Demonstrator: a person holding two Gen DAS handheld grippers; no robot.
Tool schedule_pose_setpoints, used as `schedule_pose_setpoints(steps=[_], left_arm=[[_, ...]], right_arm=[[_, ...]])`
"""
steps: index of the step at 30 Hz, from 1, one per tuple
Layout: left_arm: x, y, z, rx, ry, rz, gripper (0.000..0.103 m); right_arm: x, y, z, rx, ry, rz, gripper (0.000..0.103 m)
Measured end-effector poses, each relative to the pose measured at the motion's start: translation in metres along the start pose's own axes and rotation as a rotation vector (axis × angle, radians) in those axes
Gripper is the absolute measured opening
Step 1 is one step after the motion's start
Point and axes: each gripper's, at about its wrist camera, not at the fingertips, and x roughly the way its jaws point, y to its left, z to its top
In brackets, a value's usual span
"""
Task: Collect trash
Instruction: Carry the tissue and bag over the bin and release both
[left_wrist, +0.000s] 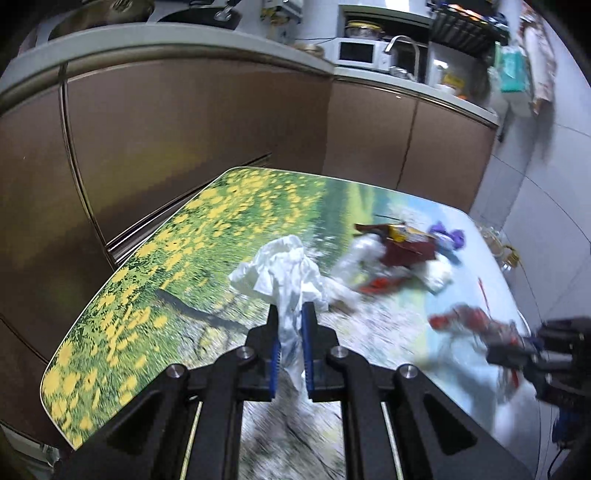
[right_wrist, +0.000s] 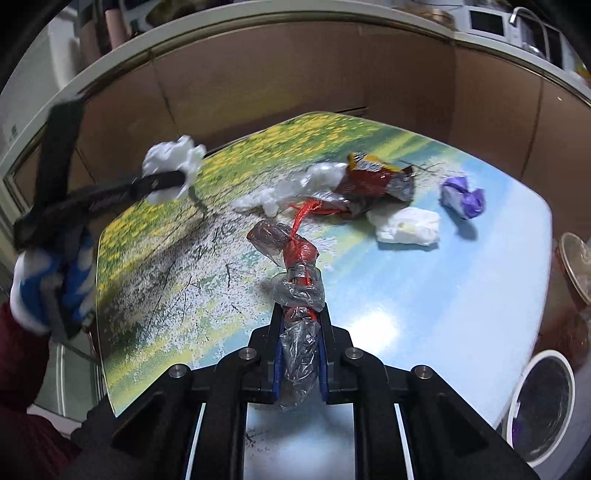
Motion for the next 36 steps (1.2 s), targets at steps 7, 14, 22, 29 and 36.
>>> schedule_pose_setpoints(steps=[7, 14, 22, 29, 36], left_arm=[[-0.028, -0.035, -0.014, 0.063, -0.021, -0.020, 0.009], [-0.047, -0.064, -0.024, 0.114, -0.033, -0.027, 0.009], [-0.052, -0.108, -0.023, 0.194, -0.027, -0.047, 0.009], [-0.039, -0.170, -0.011, 0.311, -0.021, -0.093, 0.009], [-0.016, -0.248, -0.002, 0.425, -0.002, -0.178, 0.009]], right_arm=[[-0.022, 0.004, -0.006, 0.017, -0.032, -0.036, 0.015], [-0.045, 0.006, -0.014, 0.020, -0.068, -0.065, 0.015], [-0.075, -0.024, -0.030, 0.075, -0.117, -0.130, 0.014], [-0.111, -0.091, -0.060, 0.215, -0.159, -0.274, 0.015], [-0.152, -0.174, -0.103, 0.379, -0.187, -0.461, 0.015]])
